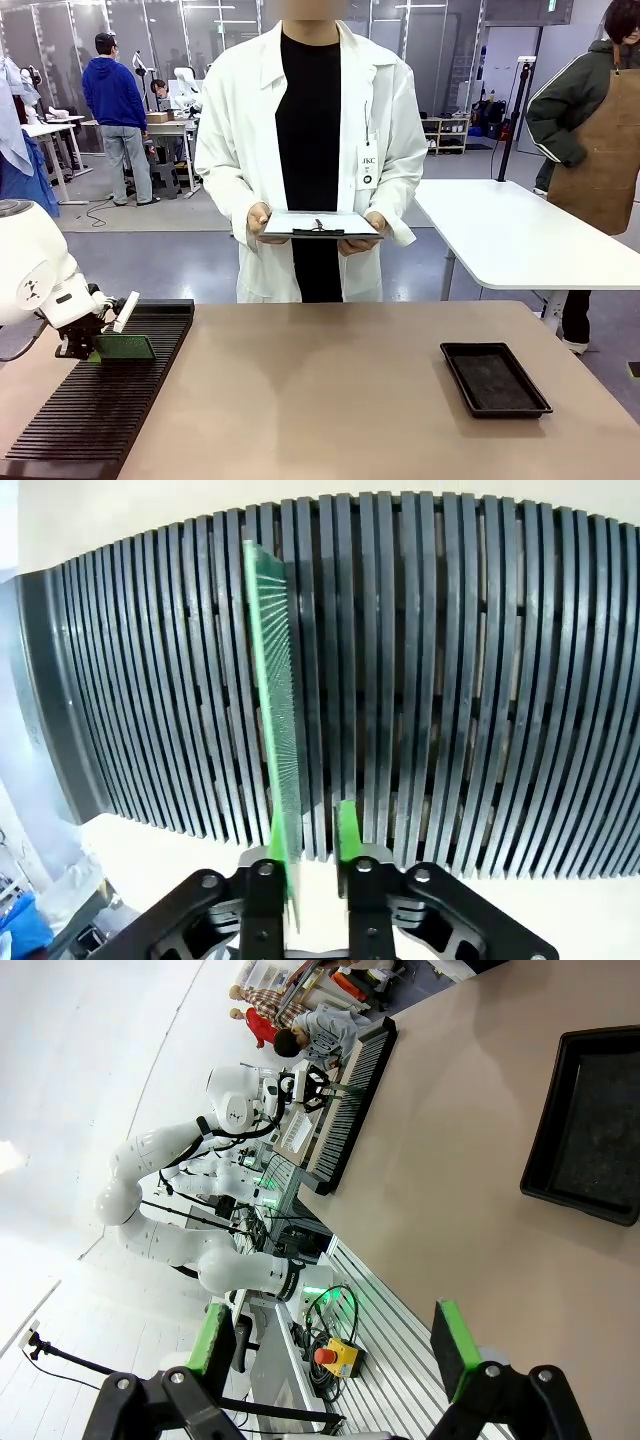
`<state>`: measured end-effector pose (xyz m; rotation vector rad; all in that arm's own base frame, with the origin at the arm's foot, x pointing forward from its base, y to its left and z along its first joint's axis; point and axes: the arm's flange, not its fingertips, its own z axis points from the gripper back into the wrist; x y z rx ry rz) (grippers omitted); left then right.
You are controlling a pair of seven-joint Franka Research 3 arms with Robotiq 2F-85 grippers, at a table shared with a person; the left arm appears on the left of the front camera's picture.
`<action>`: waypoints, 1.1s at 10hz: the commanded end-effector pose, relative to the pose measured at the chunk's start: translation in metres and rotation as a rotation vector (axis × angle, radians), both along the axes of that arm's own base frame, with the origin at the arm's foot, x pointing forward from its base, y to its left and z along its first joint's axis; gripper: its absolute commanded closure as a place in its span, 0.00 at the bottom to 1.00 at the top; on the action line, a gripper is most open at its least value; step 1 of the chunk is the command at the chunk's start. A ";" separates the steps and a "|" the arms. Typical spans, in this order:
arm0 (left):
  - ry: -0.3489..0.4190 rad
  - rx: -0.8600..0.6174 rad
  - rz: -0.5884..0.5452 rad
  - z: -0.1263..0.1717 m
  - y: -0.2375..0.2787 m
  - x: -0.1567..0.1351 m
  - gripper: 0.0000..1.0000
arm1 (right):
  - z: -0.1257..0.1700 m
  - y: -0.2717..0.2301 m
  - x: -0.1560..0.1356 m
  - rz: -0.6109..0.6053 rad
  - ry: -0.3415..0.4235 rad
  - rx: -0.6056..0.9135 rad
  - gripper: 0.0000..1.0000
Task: Inspect the PCB.
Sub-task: Pick up the Blank PCB and present it to the human.
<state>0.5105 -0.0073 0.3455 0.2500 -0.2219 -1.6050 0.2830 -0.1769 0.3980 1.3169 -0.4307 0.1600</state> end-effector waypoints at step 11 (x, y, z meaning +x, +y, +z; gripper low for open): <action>0.056 -0.098 0.183 0.079 0.021 -0.003 1.00 | 0.001 0.000 0.000 -0.002 -0.008 0.010 0.00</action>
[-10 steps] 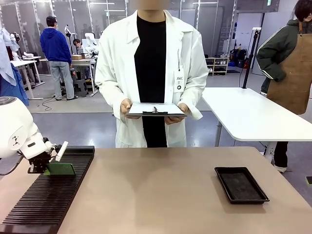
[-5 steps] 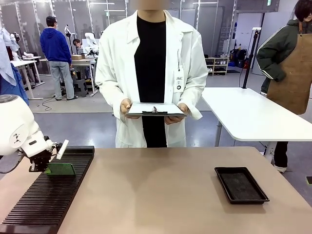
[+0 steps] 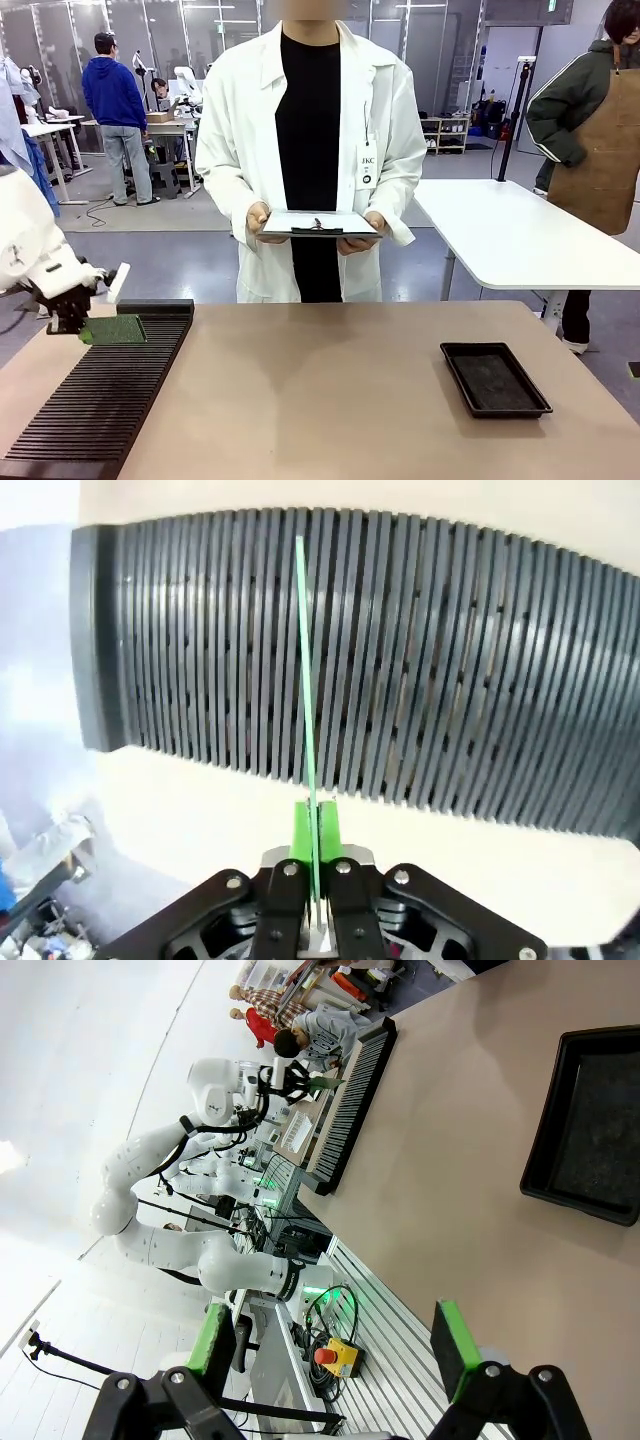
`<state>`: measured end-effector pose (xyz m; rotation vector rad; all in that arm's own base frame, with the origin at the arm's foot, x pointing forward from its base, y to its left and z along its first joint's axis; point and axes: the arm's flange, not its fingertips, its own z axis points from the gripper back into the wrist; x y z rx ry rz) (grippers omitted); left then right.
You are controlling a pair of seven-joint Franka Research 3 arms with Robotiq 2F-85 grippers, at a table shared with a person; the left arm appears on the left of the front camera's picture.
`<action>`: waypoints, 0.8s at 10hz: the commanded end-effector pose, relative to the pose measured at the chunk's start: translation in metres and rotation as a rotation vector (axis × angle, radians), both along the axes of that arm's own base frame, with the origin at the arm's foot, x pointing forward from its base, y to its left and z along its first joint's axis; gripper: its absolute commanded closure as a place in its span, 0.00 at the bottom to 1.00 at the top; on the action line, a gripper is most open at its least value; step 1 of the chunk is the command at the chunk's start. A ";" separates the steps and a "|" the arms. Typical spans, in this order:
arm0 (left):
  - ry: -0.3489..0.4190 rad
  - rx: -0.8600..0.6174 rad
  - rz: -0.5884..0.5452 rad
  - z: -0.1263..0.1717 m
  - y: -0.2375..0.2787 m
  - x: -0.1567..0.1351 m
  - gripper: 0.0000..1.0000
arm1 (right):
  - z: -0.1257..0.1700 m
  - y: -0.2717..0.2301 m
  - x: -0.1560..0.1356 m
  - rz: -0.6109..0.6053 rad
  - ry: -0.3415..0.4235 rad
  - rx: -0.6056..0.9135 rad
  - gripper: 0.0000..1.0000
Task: Inspect the PCB.
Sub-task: Pick up the Blank PCB and present it to the human.
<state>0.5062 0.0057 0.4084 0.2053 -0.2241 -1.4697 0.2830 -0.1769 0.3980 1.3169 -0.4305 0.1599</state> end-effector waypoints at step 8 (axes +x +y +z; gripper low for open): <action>0.431 -0.864 0.521 0.017 0.026 -0.033 1.00 | 0.001 0.000 0.000 -0.002 -0.009 0.010 0.00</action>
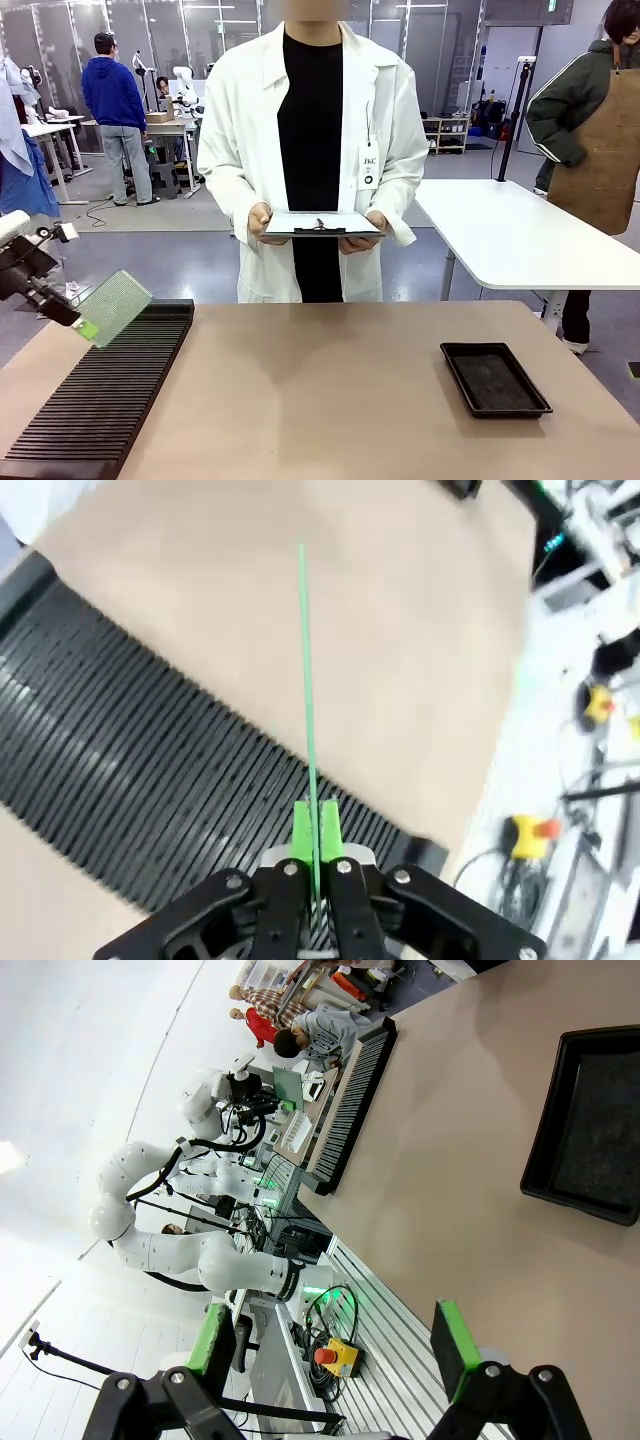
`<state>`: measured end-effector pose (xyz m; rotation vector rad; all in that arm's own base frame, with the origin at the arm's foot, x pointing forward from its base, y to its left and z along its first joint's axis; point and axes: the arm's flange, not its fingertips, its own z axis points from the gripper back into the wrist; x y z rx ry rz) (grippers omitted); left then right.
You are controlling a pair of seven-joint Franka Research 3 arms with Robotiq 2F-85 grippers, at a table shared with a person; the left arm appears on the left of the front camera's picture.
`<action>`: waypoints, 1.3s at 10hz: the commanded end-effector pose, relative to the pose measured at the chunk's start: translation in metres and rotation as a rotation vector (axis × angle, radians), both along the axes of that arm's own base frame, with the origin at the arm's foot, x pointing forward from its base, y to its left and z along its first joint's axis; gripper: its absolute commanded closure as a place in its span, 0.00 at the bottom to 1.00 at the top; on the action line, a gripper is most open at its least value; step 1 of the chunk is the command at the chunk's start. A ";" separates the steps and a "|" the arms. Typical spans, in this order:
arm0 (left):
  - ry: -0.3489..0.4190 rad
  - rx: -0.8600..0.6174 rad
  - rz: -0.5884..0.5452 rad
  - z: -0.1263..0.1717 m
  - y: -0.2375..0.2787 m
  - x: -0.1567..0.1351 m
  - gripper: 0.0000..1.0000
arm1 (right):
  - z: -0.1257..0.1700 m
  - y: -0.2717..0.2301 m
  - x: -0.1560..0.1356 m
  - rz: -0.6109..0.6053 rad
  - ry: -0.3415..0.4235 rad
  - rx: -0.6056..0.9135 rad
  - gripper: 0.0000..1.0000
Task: Inspect the PCB.
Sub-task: Pick up the Blank PCB and present it to the human.
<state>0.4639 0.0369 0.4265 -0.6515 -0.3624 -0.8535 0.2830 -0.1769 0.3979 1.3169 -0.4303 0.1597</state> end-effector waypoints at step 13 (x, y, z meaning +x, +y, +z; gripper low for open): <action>0.699 -0.895 0.427 -0.061 -0.043 0.051 0.97 | 0.001 0.000 0.000 -0.002 -0.009 0.010 0.00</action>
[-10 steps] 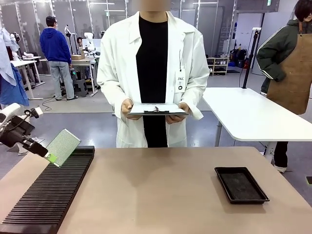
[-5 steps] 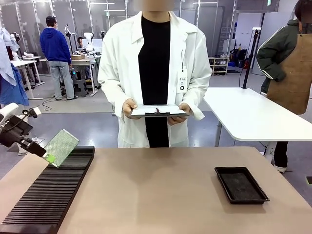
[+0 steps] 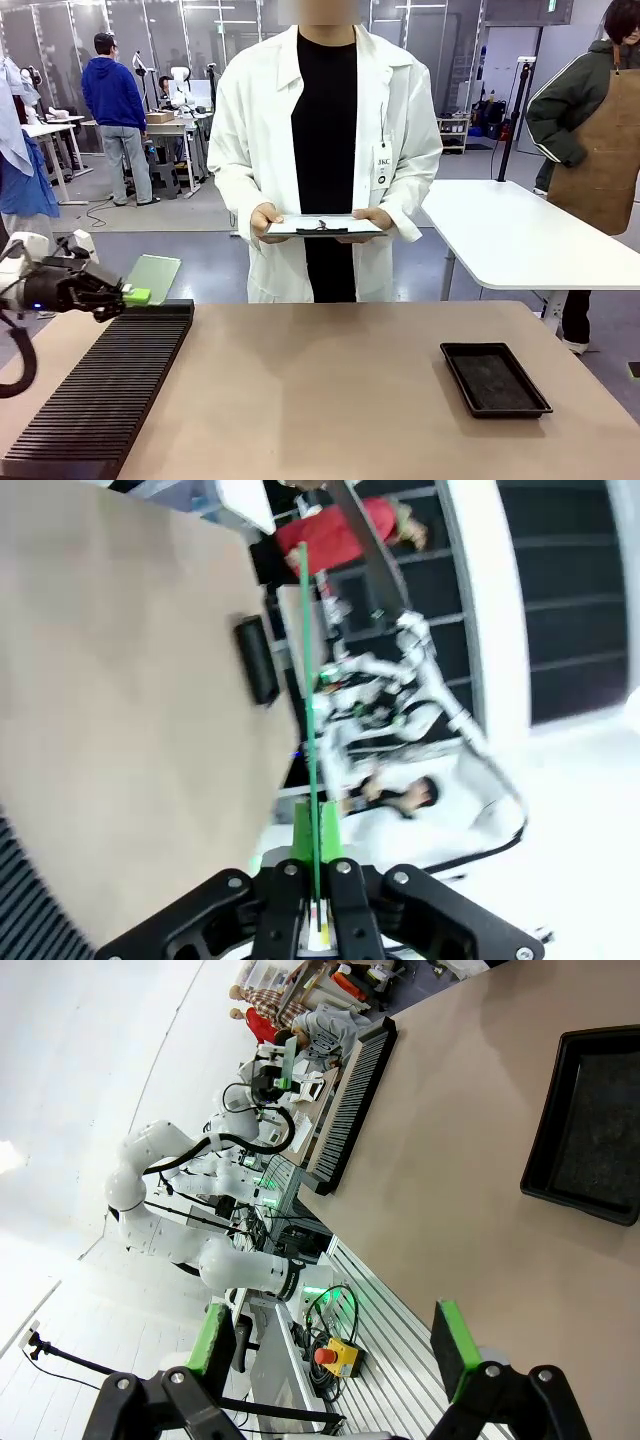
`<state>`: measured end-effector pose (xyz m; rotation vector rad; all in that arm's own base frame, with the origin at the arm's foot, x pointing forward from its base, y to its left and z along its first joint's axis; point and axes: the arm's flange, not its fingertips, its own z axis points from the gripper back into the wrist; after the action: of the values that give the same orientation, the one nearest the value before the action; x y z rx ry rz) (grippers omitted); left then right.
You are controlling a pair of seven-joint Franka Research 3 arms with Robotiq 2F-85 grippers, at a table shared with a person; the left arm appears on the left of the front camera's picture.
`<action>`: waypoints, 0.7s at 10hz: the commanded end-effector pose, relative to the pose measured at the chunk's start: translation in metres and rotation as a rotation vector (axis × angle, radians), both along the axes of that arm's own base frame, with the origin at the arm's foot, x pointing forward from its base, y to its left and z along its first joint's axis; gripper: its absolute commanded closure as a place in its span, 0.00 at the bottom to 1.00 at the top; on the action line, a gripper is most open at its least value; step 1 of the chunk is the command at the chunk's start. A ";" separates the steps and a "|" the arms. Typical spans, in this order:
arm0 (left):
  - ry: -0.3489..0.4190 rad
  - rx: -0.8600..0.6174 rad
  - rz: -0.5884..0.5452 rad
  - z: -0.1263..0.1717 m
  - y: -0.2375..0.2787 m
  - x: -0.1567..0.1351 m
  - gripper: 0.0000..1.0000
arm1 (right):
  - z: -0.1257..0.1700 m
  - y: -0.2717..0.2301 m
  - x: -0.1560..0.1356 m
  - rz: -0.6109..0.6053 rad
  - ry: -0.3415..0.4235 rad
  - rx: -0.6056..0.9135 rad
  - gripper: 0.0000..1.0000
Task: Inspect the PCB.
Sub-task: Pick up the Blank PCB and present it to the human.
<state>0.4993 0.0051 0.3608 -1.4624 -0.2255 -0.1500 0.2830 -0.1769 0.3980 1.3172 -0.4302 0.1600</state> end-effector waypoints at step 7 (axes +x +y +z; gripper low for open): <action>0.299 -0.120 0.035 -0.042 -0.075 0.073 0.97 | 0.001 0.000 0.000 -0.002 -0.009 0.010 0.00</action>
<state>0.5620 -0.0672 0.3166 -1.6200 -0.0338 0.1276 0.2830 -0.1768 0.3980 1.3172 -0.4301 0.1600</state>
